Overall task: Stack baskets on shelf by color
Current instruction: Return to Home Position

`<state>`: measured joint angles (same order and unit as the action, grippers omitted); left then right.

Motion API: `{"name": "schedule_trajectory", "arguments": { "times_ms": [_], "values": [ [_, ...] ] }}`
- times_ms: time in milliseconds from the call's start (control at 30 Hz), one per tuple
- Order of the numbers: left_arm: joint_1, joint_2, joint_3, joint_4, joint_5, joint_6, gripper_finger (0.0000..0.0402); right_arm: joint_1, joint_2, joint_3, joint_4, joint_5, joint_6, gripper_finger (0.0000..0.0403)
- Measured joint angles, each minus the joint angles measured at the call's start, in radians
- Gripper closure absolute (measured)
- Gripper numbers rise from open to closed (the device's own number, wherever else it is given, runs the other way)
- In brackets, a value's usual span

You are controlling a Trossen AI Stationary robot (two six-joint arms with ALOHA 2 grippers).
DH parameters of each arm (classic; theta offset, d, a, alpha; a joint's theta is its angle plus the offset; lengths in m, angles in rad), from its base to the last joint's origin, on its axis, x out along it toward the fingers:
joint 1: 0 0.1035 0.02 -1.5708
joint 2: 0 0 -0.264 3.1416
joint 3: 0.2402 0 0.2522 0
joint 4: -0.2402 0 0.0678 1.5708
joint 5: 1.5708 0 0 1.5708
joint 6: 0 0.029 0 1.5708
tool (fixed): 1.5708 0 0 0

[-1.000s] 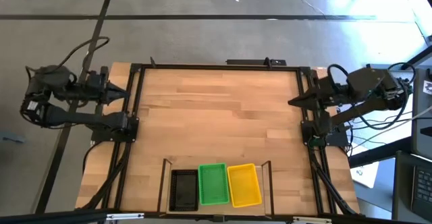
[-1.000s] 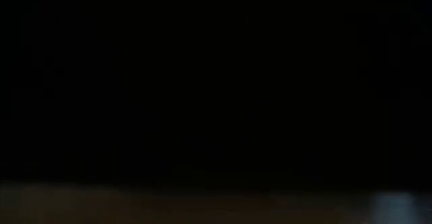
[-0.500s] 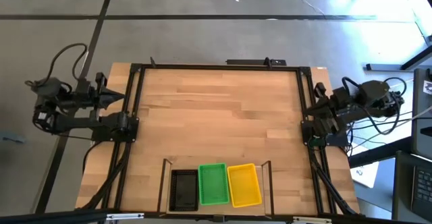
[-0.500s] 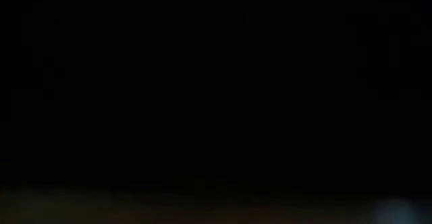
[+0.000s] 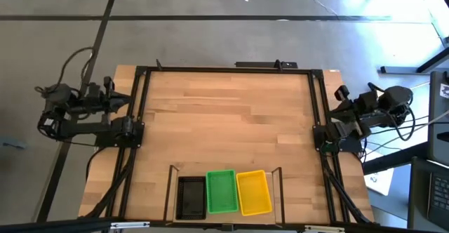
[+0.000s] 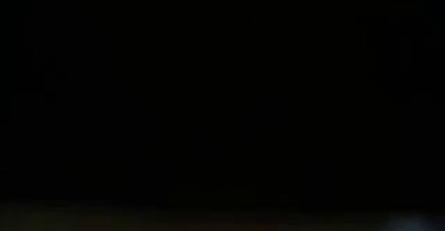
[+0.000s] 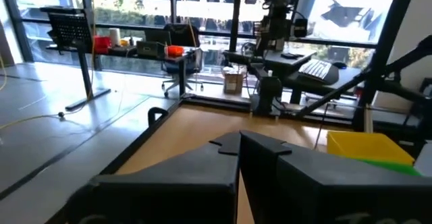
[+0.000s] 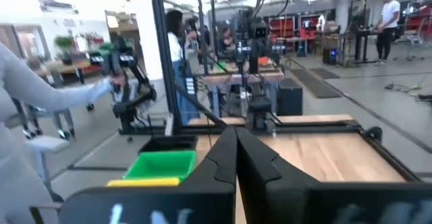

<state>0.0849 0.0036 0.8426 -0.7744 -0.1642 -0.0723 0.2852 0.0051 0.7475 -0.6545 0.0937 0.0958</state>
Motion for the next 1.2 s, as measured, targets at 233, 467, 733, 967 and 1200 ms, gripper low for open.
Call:
{"name": "schedule_trajectory", "arguments": {
  "times_ms": [233,467,733,967,1200],
  "values": [
    [0.000,0.000,-0.085,0.079,-0.010,0.005,0.0401,0.000,0.000,-0.070,0.104,-0.011,-0.076,0.0403],
    [0.000,0.000,-0.271,0.283,-0.008,0.054,0.0401,0.000,0.000,-0.257,0.307,-0.017,-0.080,0.0403],
    [0.000,0.000,-0.508,0.543,-0.010,0.080,0.0401,0.000,0.000,-0.488,0.548,-0.016,-0.124,0.0403],
    [0.000,0.001,-0.721,0.782,-0.010,0.076,0.0401,0.000,0.000,-0.661,0.724,-0.016,-0.132,0.0403],
    [0.000,0.000,-0.834,0.914,-0.012,0.079,0.0401,0.000,0.001,-0.741,0.769,-0.017,-0.126,0.0403]
  ]
}}
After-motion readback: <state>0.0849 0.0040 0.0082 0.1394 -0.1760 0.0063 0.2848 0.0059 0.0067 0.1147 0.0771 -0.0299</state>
